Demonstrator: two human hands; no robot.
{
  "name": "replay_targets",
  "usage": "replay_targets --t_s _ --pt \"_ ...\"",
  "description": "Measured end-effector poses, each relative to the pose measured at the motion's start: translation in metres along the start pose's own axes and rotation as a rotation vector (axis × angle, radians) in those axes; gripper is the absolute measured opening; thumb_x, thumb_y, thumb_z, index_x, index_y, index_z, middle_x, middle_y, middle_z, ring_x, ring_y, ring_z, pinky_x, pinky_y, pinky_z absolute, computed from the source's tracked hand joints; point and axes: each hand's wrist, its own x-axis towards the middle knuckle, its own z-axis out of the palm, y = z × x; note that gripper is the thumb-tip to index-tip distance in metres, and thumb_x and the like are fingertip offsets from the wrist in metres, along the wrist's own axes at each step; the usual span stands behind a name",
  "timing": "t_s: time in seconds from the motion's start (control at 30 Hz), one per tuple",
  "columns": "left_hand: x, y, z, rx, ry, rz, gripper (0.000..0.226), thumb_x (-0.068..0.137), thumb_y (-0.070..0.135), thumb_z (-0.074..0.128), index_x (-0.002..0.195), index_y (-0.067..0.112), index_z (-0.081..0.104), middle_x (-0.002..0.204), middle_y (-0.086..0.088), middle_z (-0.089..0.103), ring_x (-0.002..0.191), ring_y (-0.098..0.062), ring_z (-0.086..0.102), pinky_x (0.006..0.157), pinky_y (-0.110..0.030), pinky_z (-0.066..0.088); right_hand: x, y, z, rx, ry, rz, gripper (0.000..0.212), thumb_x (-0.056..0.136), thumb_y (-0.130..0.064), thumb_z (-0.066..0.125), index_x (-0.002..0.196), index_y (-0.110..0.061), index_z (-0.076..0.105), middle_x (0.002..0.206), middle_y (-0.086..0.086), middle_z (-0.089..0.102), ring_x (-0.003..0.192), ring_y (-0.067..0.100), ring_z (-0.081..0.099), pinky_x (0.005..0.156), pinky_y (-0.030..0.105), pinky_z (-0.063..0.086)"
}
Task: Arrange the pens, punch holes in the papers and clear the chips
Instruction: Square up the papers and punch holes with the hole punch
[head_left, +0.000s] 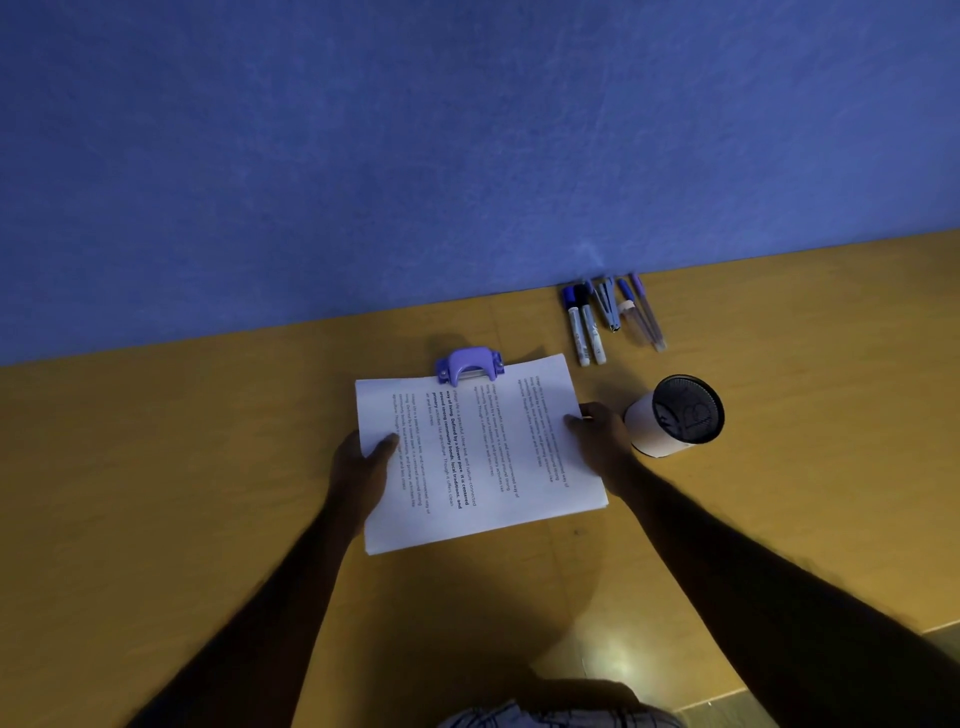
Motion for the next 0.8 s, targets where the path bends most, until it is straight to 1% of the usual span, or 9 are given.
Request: replay_targets --t_s 0.17,0.3,0.37,0.43,0.53,0.6,0.67,0.73,0.8 --pt "0.005 0.0 0.0 0.044 0.005 0.004 0.015 0.094 0.022 0.06 0.107 0.015 0.062 0.09 0.001 0.069 0.075 -0.013 0.068 0.056 -0.019 0.048 0.001 0.001 0.001 -0.04 0.004 -0.01 0.019 0.098 -0.028 0.05 0.113 -0.017 0.056 0.085 -0.01 0.058 0.076 0.007 0.06 0.055 0.022 0.043" --pt "0.007 -0.003 -0.001 0.079 0.002 0.015 0.02 0.094 0.023 0.059 0.112 0.013 0.062 0.095 -0.003 0.07 0.078 -0.015 0.068 0.059 -0.023 0.049 -0.003 0.0 0.002 -0.149 0.028 -0.071 0.023 0.097 -0.033 0.051 0.111 -0.015 0.057 0.092 -0.001 0.063 0.078 0.013 0.062 0.061 0.028 0.051" --pt "0.008 -0.004 -0.001 0.084 -0.001 0.018 0.02 0.094 0.024 0.059 0.111 0.013 0.063 0.095 -0.004 0.07 0.078 -0.016 0.068 0.06 -0.023 0.05 -0.005 -0.001 0.003 -0.236 0.059 -0.132 0.025 0.097 -0.035 0.05 0.109 -0.014 0.058 0.093 0.003 0.065 0.074 0.011 0.061 0.056 0.026 0.047" --pt "0.008 -0.004 -0.002 0.085 -0.006 0.016 0.018 0.094 0.024 0.059 0.109 0.014 0.063 0.093 -0.003 0.071 0.075 -0.015 0.068 0.058 -0.022 0.05 -0.008 -0.002 0.003 -0.299 0.091 -0.169 0.027 0.097 -0.037 0.051 0.109 -0.014 0.059 0.092 0.0 0.065 0.069 0.008 0.058 0.05 0.022 0.04" --pt "0.007 -0.005 -0.001 0.074 -0.002 0.031 0.019 0.094 0.024 0.059 0.109 0.013 0.063 0.092 -0.003 0.071 0.074 -0.016 0.069 0.057 -0.021 0.049 -0.009 -0.003 0.004 -0.355 0.134 -0.209 0.033 0.096 -0.038 0.053 0.115 -0.012 0.06 0.1 0.002 0.065 0.074 0.013 0.057 0.049 0.019 0.036" --pt "0.006 -0.005 0.0 0.067 0.013 0.038 0.019 0.094 0.023 0.06 0.11 0.013 0.063 0.093 -0.003 0.071 0.076 -0.016 0.069 0.059 -0.023 0.051 -0.01 -0.006 0.003 -0.401 0.156 -0.204 0.038 0.095 -0.039 0.054 0.119 -0.01 0.058 0.111 0.008 0.064 0.086 0.018 0.059 0.056 0.023 0.044" --pt "0.006 -0.006 0.001 0.073 0.015 0.045 0.018 0.094 0.023 0.06 0.108 0.014 0.063 0.092 -0.001 0.071 0.076 -0.016 0.069 0.059 -0.023 0.05 -0.012 -0.008 0.003 -0.546 0.197 -0.229 0.046 0.093 -0.043 0.055 0.124 -0.009 0.055 0.12 0.012 0.059 0.103 0.026 0.059 0.078 0.035 0.053" --pt "0.006 -0.008 0.001 0.075 0.01 0.049 0.015 0.093 0.024 0.06 0.106 0.016 0.063 0.09 0.0 0.071 0.075 -0.016 0.069 0.058 -0.023 0.05 -0.015 -0.015 0.004 -0.615 0.259 -0.291 0.054 0.09 -0.047 0.059 0.131 -0.012 0.051 0.128 0.013 0.055 0.115 0.03 0.055 0.089 0.042 0.051" --pt "0.007 -0.009 0.0 0.066 0.01 0.041 0.014 0.093 0.023 0.061 0.106 0.017 0.063 0.09 0.001 0.071 0.074 -0.015 0.07 0.058 -0.023 0.051 -0.015 -0.029 0.006 -0.562 0.253 -0.392 0.051 0.089 -0.046 0.062 0.129 -0.015 0.055 0.129 0.011 0.055 0.115 0.027 0.056 0.092 0.044 0.051"
